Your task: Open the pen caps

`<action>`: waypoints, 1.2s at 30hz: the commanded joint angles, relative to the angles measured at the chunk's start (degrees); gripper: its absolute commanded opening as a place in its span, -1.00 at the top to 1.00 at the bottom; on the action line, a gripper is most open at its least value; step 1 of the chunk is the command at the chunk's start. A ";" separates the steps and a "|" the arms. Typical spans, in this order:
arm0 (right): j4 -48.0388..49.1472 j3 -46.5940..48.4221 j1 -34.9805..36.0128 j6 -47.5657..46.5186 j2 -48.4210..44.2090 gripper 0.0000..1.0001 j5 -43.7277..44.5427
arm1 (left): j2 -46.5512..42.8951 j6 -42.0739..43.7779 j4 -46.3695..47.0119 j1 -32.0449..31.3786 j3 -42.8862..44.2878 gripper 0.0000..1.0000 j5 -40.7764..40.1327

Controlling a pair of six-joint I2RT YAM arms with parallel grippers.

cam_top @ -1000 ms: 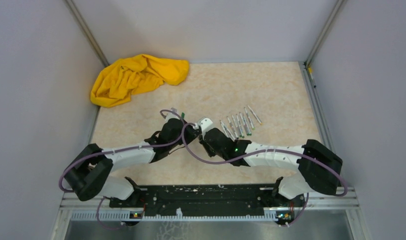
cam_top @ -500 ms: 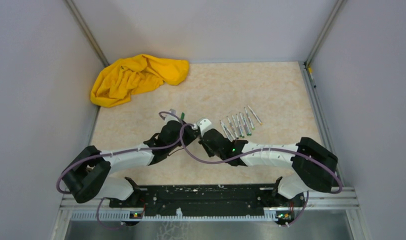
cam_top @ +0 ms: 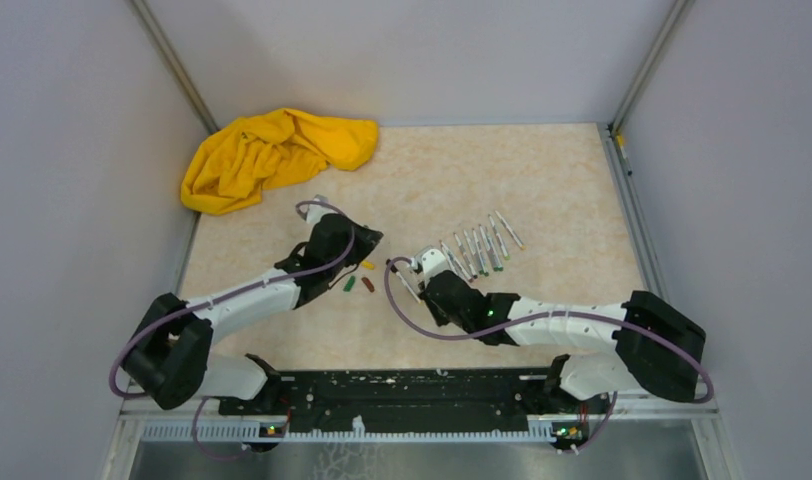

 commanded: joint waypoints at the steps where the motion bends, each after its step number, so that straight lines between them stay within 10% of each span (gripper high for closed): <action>1: -3.90 2.11 0.41 0.32 -2.43 1.00 1.22 | -1.90 3.45 -5.87 3.38 0.23 1.00 -3.84; 30: -3.50 12.56 -13.48 -4.92 15.76 0.99 1.29 | -1.83 6.42 -7.46 3.73 -8.97 0.30 -2.26; 36: -3.70 12.60 -14.12 -5.21 16.97 0.70 1.62 | -2.05 6.12 -7.53 3.73 -9.00 0.23 -2.34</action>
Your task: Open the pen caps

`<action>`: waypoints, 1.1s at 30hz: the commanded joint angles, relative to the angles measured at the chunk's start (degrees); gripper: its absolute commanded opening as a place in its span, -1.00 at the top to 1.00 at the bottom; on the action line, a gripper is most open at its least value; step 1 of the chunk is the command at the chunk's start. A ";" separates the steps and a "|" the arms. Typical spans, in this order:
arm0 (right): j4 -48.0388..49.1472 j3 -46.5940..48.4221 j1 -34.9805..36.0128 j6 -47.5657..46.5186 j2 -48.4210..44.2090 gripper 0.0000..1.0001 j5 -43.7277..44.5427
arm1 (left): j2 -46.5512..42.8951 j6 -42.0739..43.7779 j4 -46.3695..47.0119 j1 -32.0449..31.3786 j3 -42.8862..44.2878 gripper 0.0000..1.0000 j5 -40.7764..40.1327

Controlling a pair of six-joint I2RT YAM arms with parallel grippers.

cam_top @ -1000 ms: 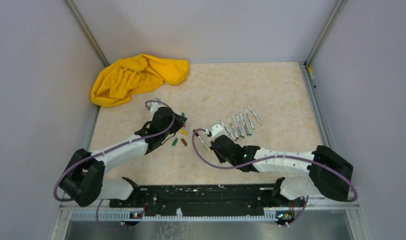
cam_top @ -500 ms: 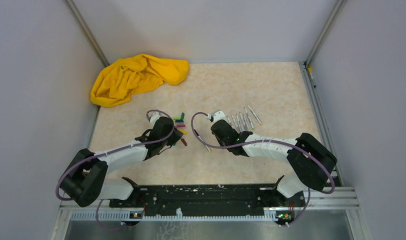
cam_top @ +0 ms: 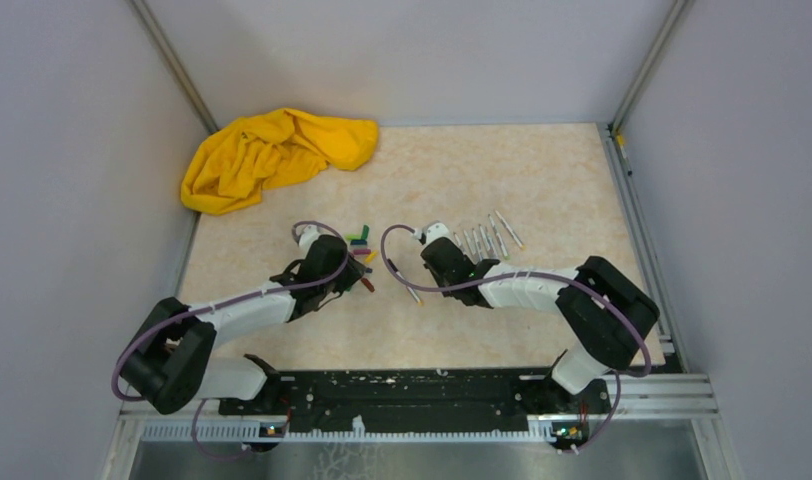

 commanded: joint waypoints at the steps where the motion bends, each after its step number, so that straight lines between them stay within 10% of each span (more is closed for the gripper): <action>1: 2.16 2.57 -0.86 -0.94 1.11 0.64 -0.20 | -0.56 -0.32 -0.33 -0.17 -0.28 0.21 -1.38; 21: -0.64 5.41 2.99 -5.59 -8.21 0.17 -2.57 | -9.87 0.30 1.71 -0.21 -3.03 -0.58 0.20; 33: -0.01 10.14 7.53 -5.32 1.55 0.09 -8.36 | -14.82 -1.25 4.27 -0.14 -6.63 -0.69 1.56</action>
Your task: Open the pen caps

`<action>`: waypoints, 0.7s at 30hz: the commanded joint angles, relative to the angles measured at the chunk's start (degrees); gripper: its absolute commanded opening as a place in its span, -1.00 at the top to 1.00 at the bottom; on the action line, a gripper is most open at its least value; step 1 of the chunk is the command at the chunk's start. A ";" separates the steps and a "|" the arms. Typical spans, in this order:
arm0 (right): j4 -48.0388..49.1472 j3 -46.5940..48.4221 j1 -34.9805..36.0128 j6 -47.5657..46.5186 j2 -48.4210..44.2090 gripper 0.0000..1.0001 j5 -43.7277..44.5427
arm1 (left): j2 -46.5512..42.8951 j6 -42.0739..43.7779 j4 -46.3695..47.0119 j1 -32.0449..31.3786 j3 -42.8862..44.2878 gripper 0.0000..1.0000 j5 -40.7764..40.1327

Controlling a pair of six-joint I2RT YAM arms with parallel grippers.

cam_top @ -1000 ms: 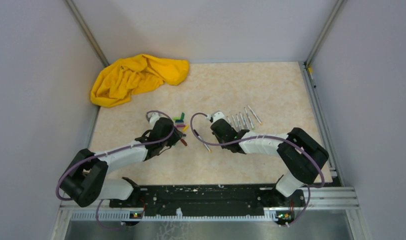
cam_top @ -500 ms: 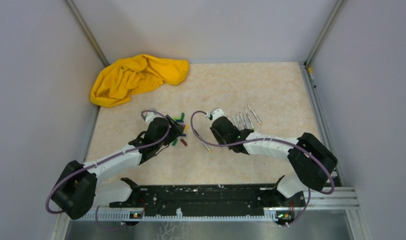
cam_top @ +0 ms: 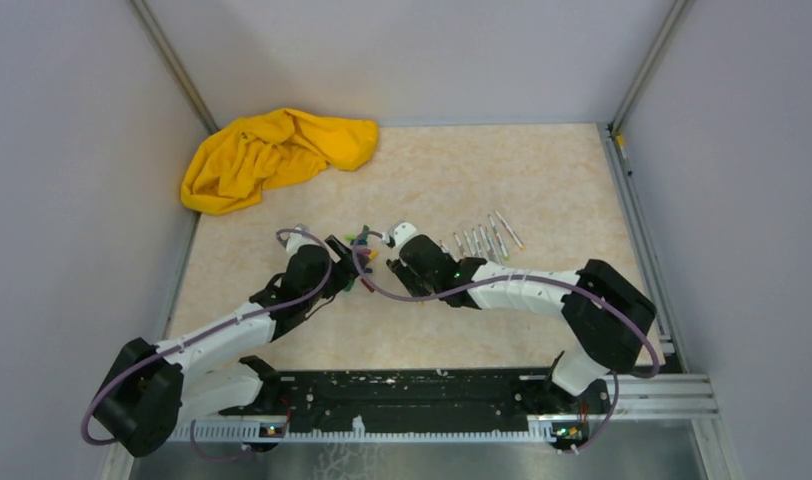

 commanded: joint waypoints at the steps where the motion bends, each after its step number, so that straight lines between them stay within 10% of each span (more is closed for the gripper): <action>1: 1.17 2.71 1.13 -0.21 3.51 0.09 -2.54 | -2.21 -0.97 2.27 -0.14 -1.07 -0.68 0.46; 21: 0.91 2.62 1.56 2.62 10.66 0.45 -4.83 | -2.60 -1.44 3.81 -0.21 -2.71 -0.68 0.72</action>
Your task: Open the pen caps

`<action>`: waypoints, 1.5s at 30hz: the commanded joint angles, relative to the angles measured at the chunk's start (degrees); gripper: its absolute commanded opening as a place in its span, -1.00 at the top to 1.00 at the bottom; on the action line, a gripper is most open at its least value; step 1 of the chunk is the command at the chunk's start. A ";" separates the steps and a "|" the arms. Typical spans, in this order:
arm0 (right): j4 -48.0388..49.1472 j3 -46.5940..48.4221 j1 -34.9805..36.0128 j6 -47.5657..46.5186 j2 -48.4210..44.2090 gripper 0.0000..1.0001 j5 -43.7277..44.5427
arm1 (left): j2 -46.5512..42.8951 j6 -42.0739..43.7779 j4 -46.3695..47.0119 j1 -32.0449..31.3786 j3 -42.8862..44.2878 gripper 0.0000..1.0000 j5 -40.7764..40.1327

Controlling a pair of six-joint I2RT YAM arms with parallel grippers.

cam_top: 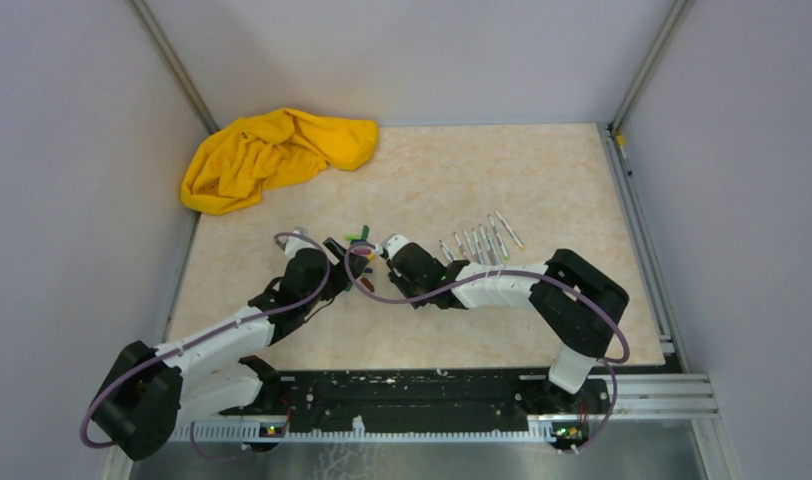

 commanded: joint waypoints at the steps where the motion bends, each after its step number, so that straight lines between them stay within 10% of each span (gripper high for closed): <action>1: 0.02 1.65 0.68 1.59 1.41 0.59 -0.50 | -0.77 -0.62 1.66 -0.22 -0.56 -0.68 0.45; 6: 0.19 0.00 0.73 2.84 0.04 1.00 -0.27 | -0.40 -0.52 2.18 -0.21 -0.35 -0.69 1.10; 45: 6.01 -10.00 8.72 9.36 -20.31 1.00 4.51 | 12.79 -10.23 13.01 -8.71 4.51 -0.46 2.45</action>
